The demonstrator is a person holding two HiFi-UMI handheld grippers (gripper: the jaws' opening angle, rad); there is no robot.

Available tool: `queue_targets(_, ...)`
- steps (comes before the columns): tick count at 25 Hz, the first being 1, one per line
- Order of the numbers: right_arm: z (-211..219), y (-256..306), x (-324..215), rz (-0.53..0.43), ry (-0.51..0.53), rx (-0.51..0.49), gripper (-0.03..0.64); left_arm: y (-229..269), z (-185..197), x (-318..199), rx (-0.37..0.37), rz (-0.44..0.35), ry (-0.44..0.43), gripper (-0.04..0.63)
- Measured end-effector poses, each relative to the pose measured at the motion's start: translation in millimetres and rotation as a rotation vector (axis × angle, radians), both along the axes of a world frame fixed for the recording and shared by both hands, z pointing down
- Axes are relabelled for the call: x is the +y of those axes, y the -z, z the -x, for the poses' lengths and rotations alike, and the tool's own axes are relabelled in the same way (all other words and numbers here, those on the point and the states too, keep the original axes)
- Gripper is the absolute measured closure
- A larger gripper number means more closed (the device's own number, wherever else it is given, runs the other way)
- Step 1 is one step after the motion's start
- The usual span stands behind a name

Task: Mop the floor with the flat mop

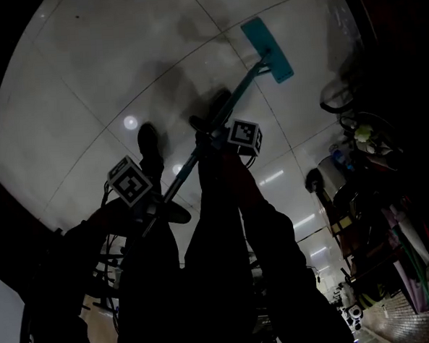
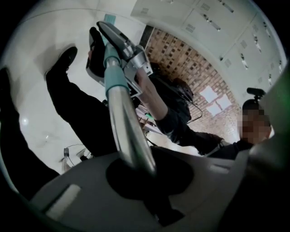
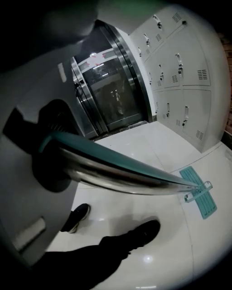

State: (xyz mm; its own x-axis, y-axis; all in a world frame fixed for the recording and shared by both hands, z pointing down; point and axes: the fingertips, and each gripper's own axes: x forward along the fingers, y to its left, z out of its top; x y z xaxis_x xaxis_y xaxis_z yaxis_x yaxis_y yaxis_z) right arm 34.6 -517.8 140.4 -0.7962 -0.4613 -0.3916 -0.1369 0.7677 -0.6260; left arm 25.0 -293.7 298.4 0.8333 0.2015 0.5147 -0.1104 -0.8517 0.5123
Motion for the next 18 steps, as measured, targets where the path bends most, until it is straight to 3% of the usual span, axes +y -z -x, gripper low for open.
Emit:
queue_targets(5,-96,56,-5,-0.017,-0.021,-0.008,0.538,52,-91,-9,-0.014,-0.012,-0.012,0.558)
queue_targets(12,-198,118,-17,-0.046,-0.057,-0.011,0.538,105,-182,-33,-0.059,-0.051,-0.017,0.566)
queue_targets(18,-242,146,-25,-0.046,-0.09,-0.008,0.538,132,-221,-40,-0.059,-0.034,-0.022,0.575)
